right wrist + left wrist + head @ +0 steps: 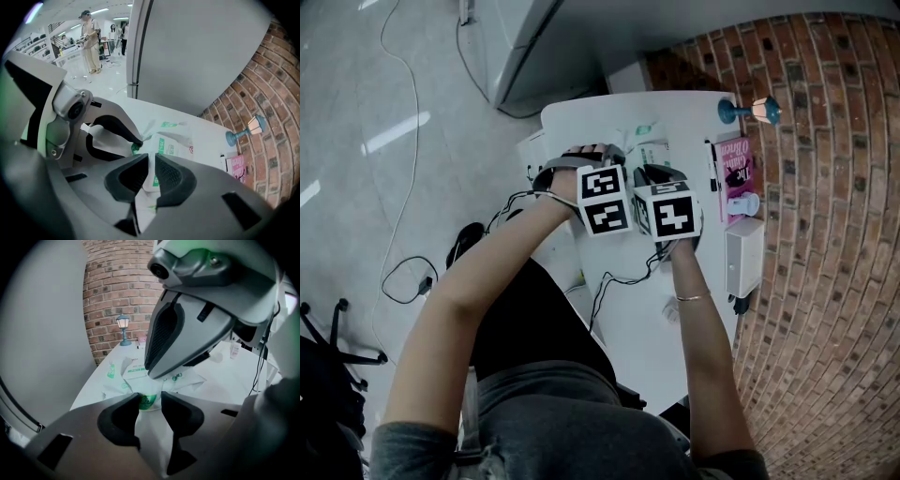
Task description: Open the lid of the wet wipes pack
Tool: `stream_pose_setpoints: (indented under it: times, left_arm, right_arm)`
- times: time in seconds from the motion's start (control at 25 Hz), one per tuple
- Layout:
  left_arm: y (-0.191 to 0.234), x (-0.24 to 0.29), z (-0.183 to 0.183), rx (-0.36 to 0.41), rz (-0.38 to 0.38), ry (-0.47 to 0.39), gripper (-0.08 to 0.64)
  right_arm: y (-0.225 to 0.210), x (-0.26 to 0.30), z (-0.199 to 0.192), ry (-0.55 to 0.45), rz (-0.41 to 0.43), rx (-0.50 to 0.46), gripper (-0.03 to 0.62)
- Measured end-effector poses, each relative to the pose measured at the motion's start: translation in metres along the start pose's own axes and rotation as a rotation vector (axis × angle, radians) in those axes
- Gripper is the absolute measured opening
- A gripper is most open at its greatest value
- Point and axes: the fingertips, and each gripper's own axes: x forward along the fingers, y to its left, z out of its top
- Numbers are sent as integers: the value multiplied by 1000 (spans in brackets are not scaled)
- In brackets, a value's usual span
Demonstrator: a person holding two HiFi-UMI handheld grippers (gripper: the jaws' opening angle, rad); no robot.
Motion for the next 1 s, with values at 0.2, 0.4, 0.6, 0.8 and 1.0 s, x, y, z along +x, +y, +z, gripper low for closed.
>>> stream_pose_setpoints:
  times: [0.2, 0.4, 0.6, 0.8, 1.0]
  left_arm:
    - [1, 1, 0, -4, -12, 8, 158]
    - [0, 1, 0, 0, -11, 12, 153]
    - [1, 1, -1, -5, -21, 16, 147]
    - [0, 1, 0, -1, -22, 17, 141]
    - [0, 1, 0, -1, -26, 20, 133]
  right_arm:
    - [-1, -1, 0, 0, -4, 2, 48]
    - [-1, -4, 0, -3, -4, 7, 43]
    - [0, -5, 1, -8, -5, 17, 40]
    - [-1, -6, 0, -4, 1, 19, 35]
    - [-1, -8, 1, -2, -1, 19, 32]
